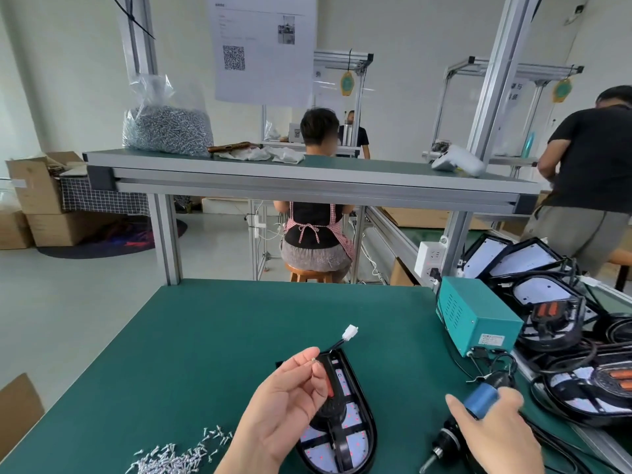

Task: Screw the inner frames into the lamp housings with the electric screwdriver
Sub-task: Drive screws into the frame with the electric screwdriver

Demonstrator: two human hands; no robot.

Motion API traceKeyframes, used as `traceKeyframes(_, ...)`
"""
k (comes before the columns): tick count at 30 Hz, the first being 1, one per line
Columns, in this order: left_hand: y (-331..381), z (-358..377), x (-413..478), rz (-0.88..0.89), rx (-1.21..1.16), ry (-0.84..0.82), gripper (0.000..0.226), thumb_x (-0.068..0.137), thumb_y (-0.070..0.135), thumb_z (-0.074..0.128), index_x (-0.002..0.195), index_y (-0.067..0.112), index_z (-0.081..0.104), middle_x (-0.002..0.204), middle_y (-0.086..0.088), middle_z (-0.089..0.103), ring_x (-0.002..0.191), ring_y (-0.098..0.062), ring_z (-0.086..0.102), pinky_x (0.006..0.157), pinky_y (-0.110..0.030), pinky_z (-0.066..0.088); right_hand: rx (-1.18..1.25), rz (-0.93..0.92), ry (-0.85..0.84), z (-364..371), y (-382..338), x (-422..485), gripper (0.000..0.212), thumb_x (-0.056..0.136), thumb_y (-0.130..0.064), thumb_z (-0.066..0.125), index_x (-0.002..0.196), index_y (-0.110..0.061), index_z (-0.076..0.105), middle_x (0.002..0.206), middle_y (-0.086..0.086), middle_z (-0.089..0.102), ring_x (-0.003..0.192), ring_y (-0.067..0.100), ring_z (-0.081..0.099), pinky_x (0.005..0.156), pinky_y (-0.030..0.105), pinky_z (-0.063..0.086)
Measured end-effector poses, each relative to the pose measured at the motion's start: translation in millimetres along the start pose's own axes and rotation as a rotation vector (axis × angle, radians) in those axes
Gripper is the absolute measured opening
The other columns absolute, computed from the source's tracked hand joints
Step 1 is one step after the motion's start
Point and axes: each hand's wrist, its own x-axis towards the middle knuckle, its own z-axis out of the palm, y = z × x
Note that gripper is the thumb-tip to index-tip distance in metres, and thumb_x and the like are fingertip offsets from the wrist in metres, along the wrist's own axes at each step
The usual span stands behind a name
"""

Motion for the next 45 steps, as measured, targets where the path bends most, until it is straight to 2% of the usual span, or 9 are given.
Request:
traceKeyframes(6, 0, 0, 1, -0.035, -0.088, 0.015, 0.026, 0.08, -0.012, 0.056, 0.104, -0.003, 0.058, 0.081, -0.016, 0.056, 0.065, -0.021, 0.058, 0.054, -0.028, 0.054, 0.059, 0.121, 0.004, -1, -7, 14, 0.078, 0.078, -0.044, 0.077, 0.12, -0.008, 0.022, 0.085, 0.011, 0.058, 0.09, 0.035, 0.058, 0.078, 0.042, 0.044)
traceKeyframes(14, 6, 0, -1, -0.127, -0.127, 0.05, 0.018, 0.083, -0.008, 0.054, 0.098, 0.0, 0.057, 0.077, -0.015, 0.054, 0.053, -0.016, 0.049, 0.043, -0.023, 0.044, 0.744, 0.295, 0.102, 5, 7, 6, 0.059, 0.084, -0.04, 0.073, 0.121, 0.002, 0.056, 0.116, 0.02, 0.062, 0.103, 0.039, 0.061, 0.088, 0.048, 0.048)
traceKeyframes(18, 3, 4, -1, -0.073, 0.012, 0.084, 0.029, 0.073, -0.01, 0.06, 0.102, -0.008, 0.062, 0.074, -0.016, 0.058, 0.052, -0.017, 0.053, 0.044, -0.022, 0.047, 1.184, 0.332, 0.049, -5, -10, -4, 0.031, 0.09, -0.033, 0.066, 0.107, -0.009, 0.055, 0.085, 0.009, 0.056, 0.067, 0.024, 0.055, 0.062, 0.035, 0.045)
traceKeyframes(21, 3, 2, 0, -0.032, 0.068, 0.107, 0.034, 0.07, -0.011, 0.062, 0.104, -0.01, 0.062, 0.075, -0.018, 0.062, 0.054, -0.018, 0.057, 0.046, -0.022, 0.051, 1.352, 0.251, 0.032, -14, -29, -15, 0.015, 0.095, -0.036, 0.063, 0.095, -0.022, 0.057, 0.078, 0.001, 0.054, 0.061, 0.015, 0.054, 0.056, 0.029, 0.045)
traceKeyframes(29, 1, -1, 1, 0.002, 0.154, 0.096, 0.025, 0.07, -0.011, 0.064, 0.094, -0.01, 0.066, 0.075, -0.019, 0.066, 0.057, -0.02, 0.066, 0.051, -0.022, 0.057, 1.408, 0.048, -0.216, -16, -60, -34, 0.01, 0.096, -0.03, 0.061, 0.092, -0.021, 0.059, 0.064, -0.001, 0.065, 0.053, 0.01, 0.063, 0.04, 0.014, 0.043)
traceKeyframes(32, 0, -1, 1, 0.015, 0.176, 0.087, 0.021, 0.071, -0.011, 0.065, 0.091, -0.009, 0.068, 0.073, -0.017, 0.067, 0.057, -0.019, 0.066, 0.052, -0.021, 0.056, 1.474, 0.095, -0.314, -12, -66, -43, 0.01, 0.095, -0.025, 0.06, 0.101, -0.018, 0.06, 0.076, 0.01, 0.07, 0.065, 0.018, 0.062, 0.047, 0.018, 0.048)
traceKeyframes(36, -4, 1, -1, 0.02, 0.213, 0.062, 0.02, 0.073, -0.01, 0.066, 0.094, -0.009, 0.068, 0.076, -0.016, 0.066, 0.059, -0.018, 0.066, 0.051, -0.021, 0.056, 1.603, 0.224, -0.462, -8, -65, -48, 0.042, 0.096, -0.041, 0.058, 0.121, -0.009, 0.06, 0.091, 0.013, 0.067, 0.07, 0.024, 0.061, 0.065, 0.031, 0.043)
traceKeyframes(41, -4, -2, -5, 0.031, 0.255, 0.066, 0.02, 0.076, -0.007, 0.067, 0.096, -0.008, 0.068, 0.078, -0.016, 0.067, 0.06, -0.017, 0.065, 0.052, -0.02, 0.055, 1.585, 0.206, -0.614, -1, -70, -53, 0.054, 0.084, -0.05, 0.067, 0.107, -0.002, 0.068, 0.076, 0.007, 0.063, 0.055, 0.015, 0.061, 0.039, 0.022, 0.043)
traceKeyframes(45, -2, -6, -7, 0.032, 0.263, 0.064, 0.019, 0.079, -0.006, 0.067, 0.097, -0.008, 0.069, 0.079, -0.016, 0.066, 0.061, -0.017, 0.065, 0.052, -0.021, 0.055, 1.663, 0.221, -0.695, 3, -79, -57, 0.044, 0.075, -0.048, 0.073, 0.092, -0.01, 0.058, 0.073, 0.005, 0.06, 0.052, 0.014, 0.058, 0.04, 0.022, 0.043)
